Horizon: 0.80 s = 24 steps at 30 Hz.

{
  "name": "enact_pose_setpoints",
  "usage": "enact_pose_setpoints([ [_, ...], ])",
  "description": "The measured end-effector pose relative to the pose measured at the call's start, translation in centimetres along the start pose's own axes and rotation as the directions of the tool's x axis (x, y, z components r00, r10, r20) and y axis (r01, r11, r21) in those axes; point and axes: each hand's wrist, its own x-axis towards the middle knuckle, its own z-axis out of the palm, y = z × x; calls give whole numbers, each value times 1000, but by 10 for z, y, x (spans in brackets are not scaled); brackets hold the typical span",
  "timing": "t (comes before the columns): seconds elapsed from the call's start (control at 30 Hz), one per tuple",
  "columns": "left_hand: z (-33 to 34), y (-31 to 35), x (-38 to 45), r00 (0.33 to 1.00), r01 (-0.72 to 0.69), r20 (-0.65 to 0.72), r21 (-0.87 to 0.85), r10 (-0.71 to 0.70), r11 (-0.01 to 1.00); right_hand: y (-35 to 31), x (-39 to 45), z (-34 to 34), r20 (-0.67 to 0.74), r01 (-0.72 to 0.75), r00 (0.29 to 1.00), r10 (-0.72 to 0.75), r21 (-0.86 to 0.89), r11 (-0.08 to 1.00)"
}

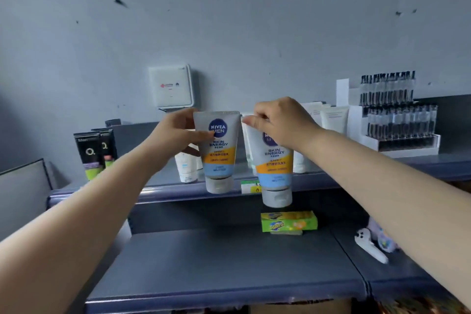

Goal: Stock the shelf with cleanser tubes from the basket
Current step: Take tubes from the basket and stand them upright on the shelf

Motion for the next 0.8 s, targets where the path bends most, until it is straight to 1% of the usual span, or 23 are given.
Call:
enact_pose_setpoints([
  [0.13,-60,-9,-7,998,34,-53,41,-31,999,-40,39,27,54,36,998,-40,60,998],
  [0.23,-101,-20,-9,994,61,-90,74,-54,995,-65,61,49,65,54,996,-60,96,994],
  [0.4,-153,-39,-3,989,98,-122,106,-85,989,-95,91,83,113,65,990,-83,152,986],
  [0.5,-173,-52,4,985,121,-138,128,-103,984,-103,111,102,157,55,985,-74,126,991],
  [0.63,-194,-74,20,978,149,-170,148,-123,978,-104,143,124,99,51,993,-62,113,992],
  [0.7,-201,-87,29,973,171,-181,149,-144,974,-102,160,135,100,71,992,-77,63,996],
  [0.8,-208,-104,43,965,210,-189,146,-181,967,-95,187,155,114,66,991,-71,42,997],
])
